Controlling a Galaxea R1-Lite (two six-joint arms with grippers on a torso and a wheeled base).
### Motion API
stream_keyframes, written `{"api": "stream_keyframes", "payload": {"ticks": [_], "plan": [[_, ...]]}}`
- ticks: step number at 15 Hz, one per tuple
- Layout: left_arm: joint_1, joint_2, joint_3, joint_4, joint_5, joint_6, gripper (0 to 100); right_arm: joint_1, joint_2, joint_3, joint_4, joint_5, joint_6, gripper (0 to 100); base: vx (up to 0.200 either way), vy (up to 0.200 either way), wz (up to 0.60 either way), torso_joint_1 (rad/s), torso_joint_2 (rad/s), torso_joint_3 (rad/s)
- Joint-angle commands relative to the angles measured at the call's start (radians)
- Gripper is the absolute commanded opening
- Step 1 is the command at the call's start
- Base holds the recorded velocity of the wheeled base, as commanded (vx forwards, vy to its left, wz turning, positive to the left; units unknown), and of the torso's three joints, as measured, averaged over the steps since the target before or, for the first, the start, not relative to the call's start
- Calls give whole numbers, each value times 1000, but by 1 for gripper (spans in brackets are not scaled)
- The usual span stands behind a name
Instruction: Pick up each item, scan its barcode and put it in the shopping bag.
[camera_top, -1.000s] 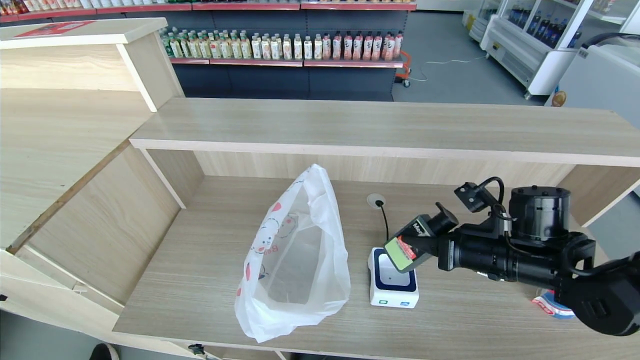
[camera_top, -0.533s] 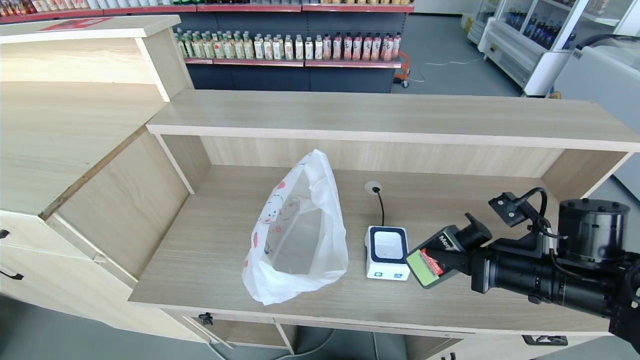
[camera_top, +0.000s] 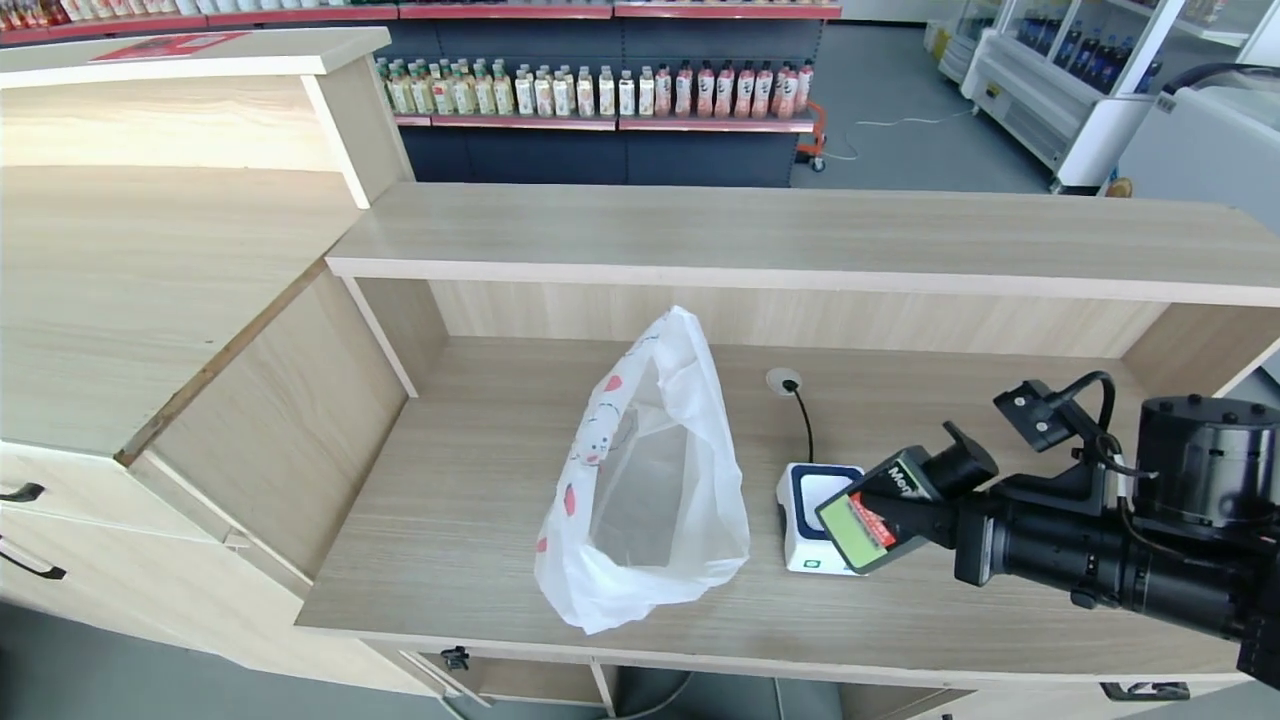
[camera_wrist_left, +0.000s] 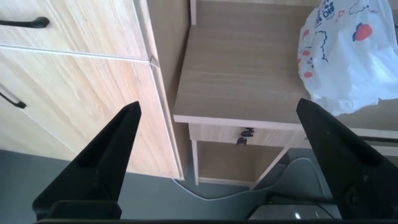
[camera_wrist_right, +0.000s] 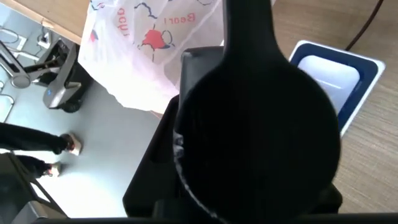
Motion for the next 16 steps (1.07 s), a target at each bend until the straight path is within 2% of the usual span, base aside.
{"api": "stream_keyframes", "payload": {"ticks": [1, 4, 7, 10, 14, 16], "plan": [[0, 0, 0, 0, 1, 1, 100, 6, 12, -10, 0, 0, -2, 0, 0, 200, 0, -2, 7, 2], [0, 0, 0, 0, 1, -3, 100, 17, 74, -51, -8, -3, -9, 0, 0, 0, 0, 0, 0, 0], [0, 0, 0, 0, 1, -3, 100, 36, 235, -186, -10, -8, -69, 0, 0, 0, 0, 0, 0, 0], [0, 0, 0, 0, 1, -3, 100, 54, 403, -330, -11, -28, -190, 0, 0, 0, 0, 0, 0, 0], [0, 0, 0, 0, 1, -3, 100, 134, 511, -441, -22, -32, -198, 0, 0, 0, 0, 0, 0, 0], [0, 0, 0, 0, 1, -3, 100, 141, 578, -498, -23, -41, -238, 0, 0, 0, 0, 0, 0, 0]]}}
